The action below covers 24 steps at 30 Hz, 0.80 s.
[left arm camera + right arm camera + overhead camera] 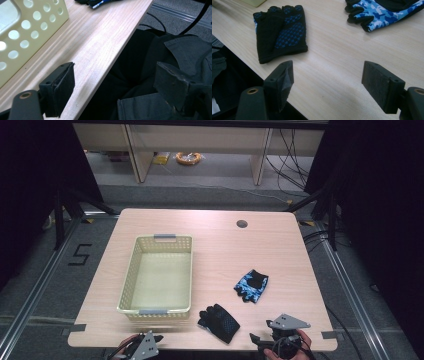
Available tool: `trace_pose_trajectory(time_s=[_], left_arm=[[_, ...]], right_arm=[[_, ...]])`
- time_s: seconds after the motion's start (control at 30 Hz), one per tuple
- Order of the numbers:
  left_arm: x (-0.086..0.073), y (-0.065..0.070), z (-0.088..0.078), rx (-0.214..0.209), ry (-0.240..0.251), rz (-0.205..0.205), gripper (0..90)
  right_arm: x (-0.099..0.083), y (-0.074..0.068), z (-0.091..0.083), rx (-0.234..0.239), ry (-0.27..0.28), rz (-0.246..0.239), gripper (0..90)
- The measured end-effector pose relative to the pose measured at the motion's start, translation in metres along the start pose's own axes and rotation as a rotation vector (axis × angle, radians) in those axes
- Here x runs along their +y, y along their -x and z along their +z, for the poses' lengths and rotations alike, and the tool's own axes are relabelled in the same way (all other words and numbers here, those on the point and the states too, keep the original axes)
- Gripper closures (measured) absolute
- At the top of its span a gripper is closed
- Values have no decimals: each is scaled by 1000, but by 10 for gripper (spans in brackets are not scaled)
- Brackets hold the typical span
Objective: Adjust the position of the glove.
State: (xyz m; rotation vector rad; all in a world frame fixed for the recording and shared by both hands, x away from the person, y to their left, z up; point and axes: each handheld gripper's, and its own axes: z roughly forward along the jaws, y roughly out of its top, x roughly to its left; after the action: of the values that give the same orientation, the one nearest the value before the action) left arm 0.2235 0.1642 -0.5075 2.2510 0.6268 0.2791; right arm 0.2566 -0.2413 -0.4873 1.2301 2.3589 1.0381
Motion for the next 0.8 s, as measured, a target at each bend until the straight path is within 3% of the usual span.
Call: trace_pose_trajectory(time_s=[0.2,0.27,0.33,0.4,0.43,0.6,0.7,0.8], left_arm=[[0,0,0,2,1,-4,170],[0,0,0,-1,0,0,170],[0,0,0,0,1,-2,169],[0,0,0,0,2,-4,170],[0,0,1,1,1,-5,170],[0,-1,1,0,-8,-1,170],[0,-2,1,7,-9,5,170],[1,-2,1,4,-11,16,170]], right_arm=[[1,-2,0,7,-9,19,279],[1,-2,1,18,-9,13,304],[3,-3,0,10,-14,-24,357],[5,-5,0,26,-6,-5,393],[6,-3,1,26,0,-25,400],[13,-4,3,40,13,-35,460],[25,-8,10,63,4,-98,520],[33,-12,16,89,-6,-109,574]])
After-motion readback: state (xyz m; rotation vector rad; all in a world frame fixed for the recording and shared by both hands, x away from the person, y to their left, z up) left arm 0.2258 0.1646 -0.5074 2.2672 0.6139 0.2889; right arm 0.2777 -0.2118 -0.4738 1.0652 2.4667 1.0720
